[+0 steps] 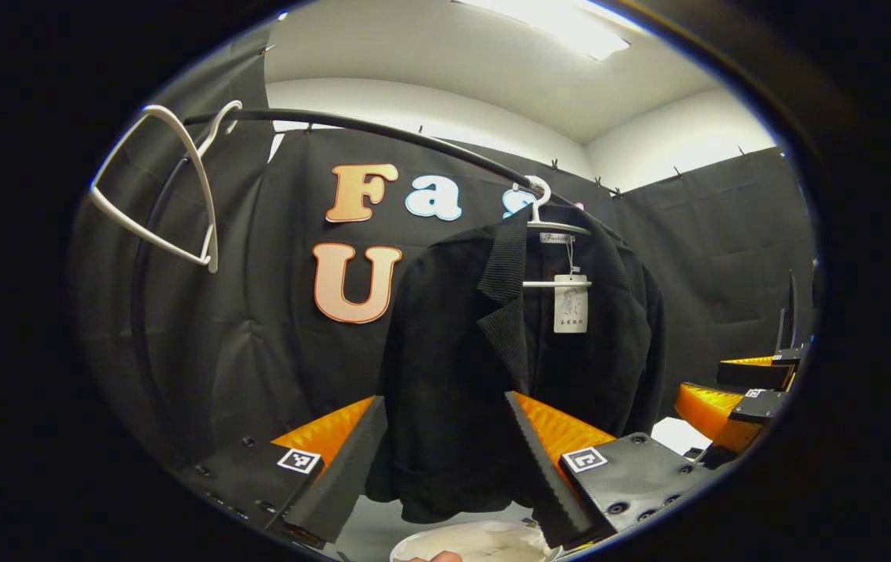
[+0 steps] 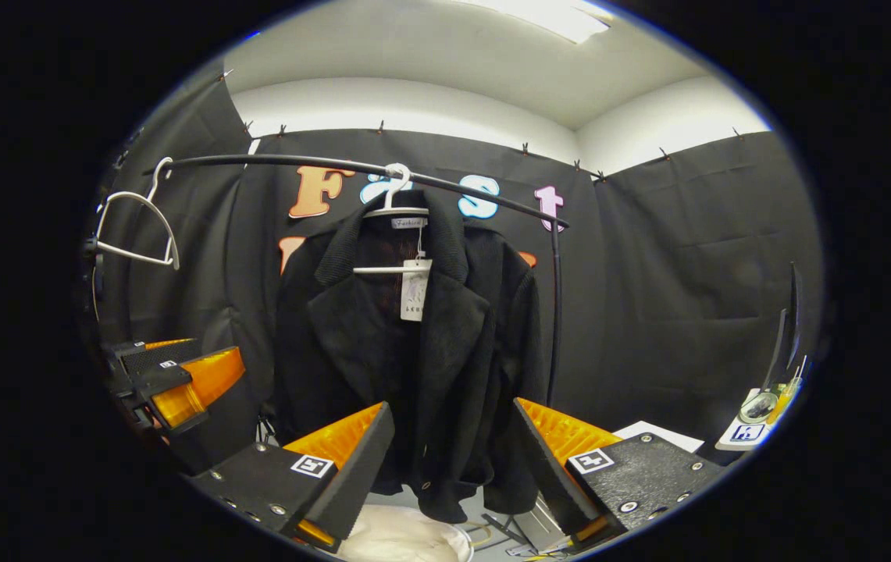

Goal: Grasp the clothes on the hanger with both hands and then place them into the laundry hamper below.

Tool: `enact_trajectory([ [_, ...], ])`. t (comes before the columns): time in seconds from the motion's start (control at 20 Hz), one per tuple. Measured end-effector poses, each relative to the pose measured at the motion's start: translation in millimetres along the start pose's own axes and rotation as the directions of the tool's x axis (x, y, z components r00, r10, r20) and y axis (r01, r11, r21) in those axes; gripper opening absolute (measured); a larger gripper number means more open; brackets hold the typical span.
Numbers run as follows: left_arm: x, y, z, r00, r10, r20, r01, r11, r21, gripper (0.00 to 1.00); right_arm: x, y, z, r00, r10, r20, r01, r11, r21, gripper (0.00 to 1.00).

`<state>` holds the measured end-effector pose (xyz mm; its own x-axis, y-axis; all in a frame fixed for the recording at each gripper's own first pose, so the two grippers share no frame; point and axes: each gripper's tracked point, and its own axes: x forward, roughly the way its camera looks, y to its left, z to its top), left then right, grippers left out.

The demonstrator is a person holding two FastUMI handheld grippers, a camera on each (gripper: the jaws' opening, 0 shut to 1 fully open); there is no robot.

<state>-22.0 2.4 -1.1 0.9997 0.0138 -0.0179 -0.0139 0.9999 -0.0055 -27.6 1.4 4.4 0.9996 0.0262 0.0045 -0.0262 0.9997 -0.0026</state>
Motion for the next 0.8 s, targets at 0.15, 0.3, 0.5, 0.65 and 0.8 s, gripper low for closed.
enact_trajectory([
  [0.15,-8.6,0.9,3.2,1.000,0.003,0.007,-0.003,1.000,-0.005,1.00,-10.2,3.1,-0.4,1.000,0.004,-0.003,-0.004,1.000,-0.012,0.94],
  [0.3,-12.3,-1.1,8.6,1.000,-0.003,0.019,0.004,1.000,-0.007,1.00,-18.0,9.9,-6.8,0.999,0.014,-0.030,-0.013,1.000,0.007,0.91],
  [0.5,-13.2,-6.8,6.7,1.000,-0.017,0.015,0.017,1.000,-0.004,1.00,-18.5,18.2,-15.0,0.999,0.031,-0.043,-0.030,0.999,0.012,0.94],
  [0.65,-12.4,-7.6,9.7,1.000,-0.019,0.022,0.018,1.000,0.006,1.00,-13.3,17.9,-16.0,0.998,0.030,-0.047,-0.029,0.999,0.015,0.94],
  [0.8,-13.6,-2.9,8.7,1.000,-0.002,0.023,0.002,1.000,-0.001,0.93,2.5,15.0,-19.4,0.999,0.021,-0.046,-0.021,1.000,-0.005,0.94],
])
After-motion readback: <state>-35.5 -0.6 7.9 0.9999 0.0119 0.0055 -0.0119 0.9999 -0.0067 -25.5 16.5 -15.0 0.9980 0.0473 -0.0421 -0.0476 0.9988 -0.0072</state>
